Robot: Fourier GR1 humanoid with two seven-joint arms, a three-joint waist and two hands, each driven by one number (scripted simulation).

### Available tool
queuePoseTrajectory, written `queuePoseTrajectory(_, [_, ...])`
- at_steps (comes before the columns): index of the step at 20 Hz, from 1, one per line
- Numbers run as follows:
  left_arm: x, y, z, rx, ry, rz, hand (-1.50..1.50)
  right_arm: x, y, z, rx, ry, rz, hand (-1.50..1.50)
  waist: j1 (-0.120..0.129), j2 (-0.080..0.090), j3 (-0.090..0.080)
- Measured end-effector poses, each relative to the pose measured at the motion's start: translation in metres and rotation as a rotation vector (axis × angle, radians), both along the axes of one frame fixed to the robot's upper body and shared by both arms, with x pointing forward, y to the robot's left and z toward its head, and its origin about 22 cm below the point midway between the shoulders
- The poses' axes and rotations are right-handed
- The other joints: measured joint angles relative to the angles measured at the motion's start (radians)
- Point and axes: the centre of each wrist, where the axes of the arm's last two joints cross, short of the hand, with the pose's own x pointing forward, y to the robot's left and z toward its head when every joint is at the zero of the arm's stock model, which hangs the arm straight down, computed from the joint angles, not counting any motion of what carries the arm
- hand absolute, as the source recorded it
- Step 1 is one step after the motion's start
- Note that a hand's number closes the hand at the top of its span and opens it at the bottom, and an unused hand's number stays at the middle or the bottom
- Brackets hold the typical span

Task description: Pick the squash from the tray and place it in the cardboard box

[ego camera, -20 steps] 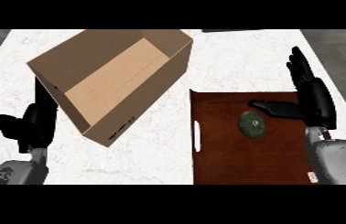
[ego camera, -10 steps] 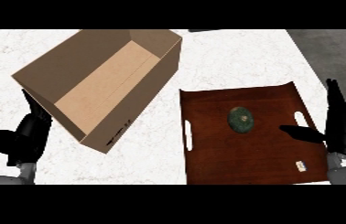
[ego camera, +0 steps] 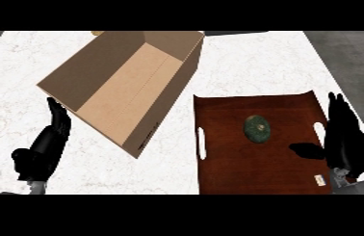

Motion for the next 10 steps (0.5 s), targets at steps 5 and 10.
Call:
queuePoseTrajectory(5, [0.000,-0.013,0.001,0.001,0.015,-0.056,0.00,0.000,0.055,0.018,0.049,0.109,-0.037,-1.50,0.021,0.002,0.002])
queuePoseTrajectory(10, [0.003,-0.026,0.006,-0.002,0.036,-0.104,0.00,-0.003,0.103,0.047,0.073,0.136,-0.050,-1.50,0.050,0.006,0.007])
